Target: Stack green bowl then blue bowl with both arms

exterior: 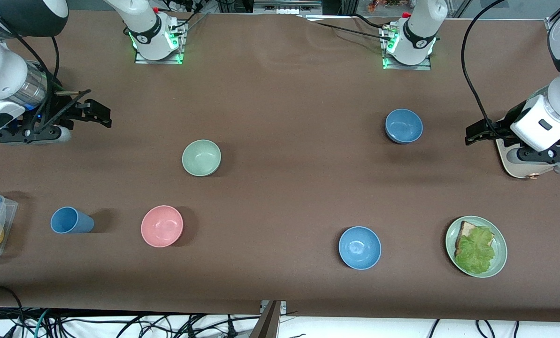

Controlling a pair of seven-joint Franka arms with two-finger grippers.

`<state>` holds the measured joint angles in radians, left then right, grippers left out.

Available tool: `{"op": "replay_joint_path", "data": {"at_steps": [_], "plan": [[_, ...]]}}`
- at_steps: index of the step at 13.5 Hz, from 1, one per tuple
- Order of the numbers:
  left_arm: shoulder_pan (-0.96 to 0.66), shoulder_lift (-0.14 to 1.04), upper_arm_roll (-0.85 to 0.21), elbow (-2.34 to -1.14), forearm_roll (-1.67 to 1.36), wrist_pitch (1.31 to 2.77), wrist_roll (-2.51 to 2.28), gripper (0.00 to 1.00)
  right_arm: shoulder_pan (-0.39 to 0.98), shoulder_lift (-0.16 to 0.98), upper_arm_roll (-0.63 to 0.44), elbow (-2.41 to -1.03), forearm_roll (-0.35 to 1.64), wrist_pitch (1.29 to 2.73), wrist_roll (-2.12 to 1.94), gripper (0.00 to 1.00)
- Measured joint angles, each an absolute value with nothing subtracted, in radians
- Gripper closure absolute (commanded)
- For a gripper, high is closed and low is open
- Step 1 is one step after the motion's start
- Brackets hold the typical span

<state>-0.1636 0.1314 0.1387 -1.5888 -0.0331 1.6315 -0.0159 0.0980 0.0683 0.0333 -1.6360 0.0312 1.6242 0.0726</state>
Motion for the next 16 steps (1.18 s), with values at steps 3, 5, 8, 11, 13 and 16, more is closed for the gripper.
{"op": "replay_joint_path", "data": {"at_steps": [3, 5, 8, 11, 13, 16], "plan": [[-0.164, 0.134, 0.139, -1.589, -0.033, 1.631, -0.016, 0.0, 0.098, 0.068, 0.034, -1.636, 0.031, 1.622, 0.072, 0.0], [-0.162, 0.136, 0.139, -1.589, -0.033, 1.631, -0.016, 0.0, 0.098, 0.068, 0.034, -1.636, 0.031, 1.622, 0.072, 0.0], [-0.159, 0.138, 0.142, -1.589, -0.033, 1.631, -0.016, 0.0, 0.098, 0.068, 0.034, -1.636, 0.03, 1.62, 0.072, 0.0], [-0.159, 0.139, 0.142, -1.588, -0.033, 1.631, -0.016, 0.0, 0.098, 0.068, 0.034, -1.636, 0.03, 1.62, 0.072, 0.0], [-0.16, 0.139, 0.141, -1.588, -0.033, 1.631, -0.016, 0.0, 0.098, 0.068, 0.034, -1.636, 0.03, 1.62, 0.072, 0.0], [-0.161, 0.14, 0.14, -1.588, -0.033, 1.629, -0.016, 0.0, 0.097, 0.068, 0.033, -1.636, 0.03, 1.62, 0.072, 0.0]]}}
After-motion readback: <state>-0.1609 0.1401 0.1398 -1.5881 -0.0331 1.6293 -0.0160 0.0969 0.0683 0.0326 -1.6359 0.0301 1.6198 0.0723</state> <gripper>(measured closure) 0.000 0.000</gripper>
